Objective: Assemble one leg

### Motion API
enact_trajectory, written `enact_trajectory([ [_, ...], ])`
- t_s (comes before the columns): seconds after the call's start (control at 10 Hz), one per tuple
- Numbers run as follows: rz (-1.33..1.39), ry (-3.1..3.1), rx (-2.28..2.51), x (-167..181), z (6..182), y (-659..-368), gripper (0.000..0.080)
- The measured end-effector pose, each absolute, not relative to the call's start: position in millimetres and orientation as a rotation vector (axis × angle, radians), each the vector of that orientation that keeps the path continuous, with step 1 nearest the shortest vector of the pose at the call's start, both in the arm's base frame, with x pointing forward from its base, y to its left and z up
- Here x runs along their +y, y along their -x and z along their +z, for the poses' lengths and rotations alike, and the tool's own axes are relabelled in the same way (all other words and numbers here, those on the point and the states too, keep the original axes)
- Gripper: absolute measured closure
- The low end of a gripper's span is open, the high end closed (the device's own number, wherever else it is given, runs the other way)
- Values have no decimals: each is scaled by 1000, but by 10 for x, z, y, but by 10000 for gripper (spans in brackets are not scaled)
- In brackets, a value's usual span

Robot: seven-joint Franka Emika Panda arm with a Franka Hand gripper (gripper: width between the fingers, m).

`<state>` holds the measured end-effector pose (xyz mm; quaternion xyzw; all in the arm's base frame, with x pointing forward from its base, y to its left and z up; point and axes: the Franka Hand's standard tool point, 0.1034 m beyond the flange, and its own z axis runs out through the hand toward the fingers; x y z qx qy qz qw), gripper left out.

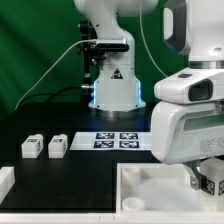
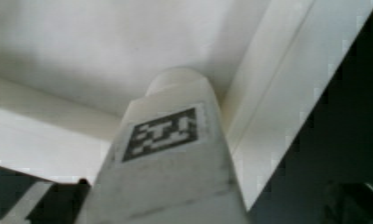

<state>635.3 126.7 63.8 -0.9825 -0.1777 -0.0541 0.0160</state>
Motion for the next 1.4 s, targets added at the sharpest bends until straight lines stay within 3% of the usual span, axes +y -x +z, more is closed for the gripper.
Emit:
enact_trajectory([
  [0.1,-168,3056,-553,1266,637,-6352,278],
  [0.2,-168,3056,-552,1265,635,-6352,278],
  [0.4,-170,3058,-549,1246,636,-6359,508],
  [0.7,-181,3103,-65,1224,693,-6459,508],
  [1.0,50,2913,1000,1078,631,-6478,508],
  [1.2,18,2982,911,1081,628,-6484,508],
  [1.4,40,2868,1227,1080,628,-6461,507],
])
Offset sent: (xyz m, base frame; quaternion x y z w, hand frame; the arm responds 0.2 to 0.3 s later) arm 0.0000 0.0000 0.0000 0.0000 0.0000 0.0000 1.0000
